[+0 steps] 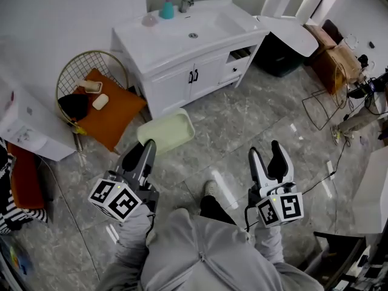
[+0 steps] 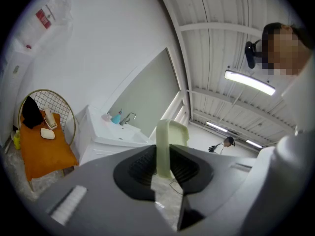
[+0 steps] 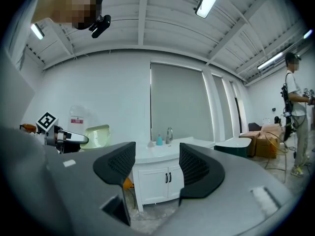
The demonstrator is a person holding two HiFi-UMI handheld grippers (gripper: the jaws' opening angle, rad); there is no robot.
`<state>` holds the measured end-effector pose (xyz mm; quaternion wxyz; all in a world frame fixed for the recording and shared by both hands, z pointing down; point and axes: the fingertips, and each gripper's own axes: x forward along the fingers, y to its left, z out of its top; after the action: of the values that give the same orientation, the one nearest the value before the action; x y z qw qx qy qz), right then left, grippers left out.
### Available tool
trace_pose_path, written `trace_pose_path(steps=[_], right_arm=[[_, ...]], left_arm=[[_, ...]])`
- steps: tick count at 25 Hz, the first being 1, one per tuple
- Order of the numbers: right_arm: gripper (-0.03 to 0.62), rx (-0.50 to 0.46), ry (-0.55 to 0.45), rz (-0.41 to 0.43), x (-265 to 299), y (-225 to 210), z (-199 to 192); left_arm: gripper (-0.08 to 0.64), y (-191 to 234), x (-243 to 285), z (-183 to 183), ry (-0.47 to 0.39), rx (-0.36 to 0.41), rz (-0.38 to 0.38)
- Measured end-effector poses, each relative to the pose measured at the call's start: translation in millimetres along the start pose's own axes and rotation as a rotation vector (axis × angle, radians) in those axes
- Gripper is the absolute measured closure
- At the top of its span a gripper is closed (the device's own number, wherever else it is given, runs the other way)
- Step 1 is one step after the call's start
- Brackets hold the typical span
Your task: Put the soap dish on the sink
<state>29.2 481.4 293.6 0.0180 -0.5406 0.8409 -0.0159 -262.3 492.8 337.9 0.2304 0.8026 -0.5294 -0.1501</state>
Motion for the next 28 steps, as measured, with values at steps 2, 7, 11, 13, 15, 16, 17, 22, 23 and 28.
trace_pose_path(steps=[2, 7, 11, 13, 15, 16, 17, 22, 23, 28], right_arm=[[0.313, 0.002, -0.001, -0.002, 10, -9, -1], [0.313, 0.01, -0.01, 0.023, 48, -43, -5], [0.313, 0.01, -0.019, 0.052, 88, -81, -1], [0.313, 0.008, -0.018, 0.067, 108, -103, 2], [0.313, 0.007, -0.016, 0.081, 127, -125, 4], [0.313, 0.007, -0.017, 0.088, 137, -136, 6], [0.313, 0.007, -0.021, 0.095, 147, -146, 8], [0.313, 0.009, -0.025, 0.122, 190, -192, 9], [0.313, 0.01, -0.021, 0.126, 199, -199, 8], [0.313, 0.026, -0.009, 0.14, 241, -227, 5]], left_arm=[[0.43, 1, 14, 1, 0.003, 0.002, 0.003], [0.43, 6, 60, 3, -0.012, 0.015, 0.022], [0.43, 6, 109, 6, -0.026, 0.022, 0.045], [0.43, 3, 136, 8, -0.037, 0.026, 0.055], [0.43, -1, 162, 10, -0.047, 0.028, 0.065], [0.43, -3, 176, 11, -0.05, 0.03, 0.069], [0.43, -5, 190, 12, -0.054, 0.031, 0.073], [0.43, -7, 250, 11, -0.069, 0.039, 0.081], [0.43, -7, 262, 11, -0.069, 0.041, 0.081], [0.43, -2, 311, 13, -0.047, 0.035, 0.097]])
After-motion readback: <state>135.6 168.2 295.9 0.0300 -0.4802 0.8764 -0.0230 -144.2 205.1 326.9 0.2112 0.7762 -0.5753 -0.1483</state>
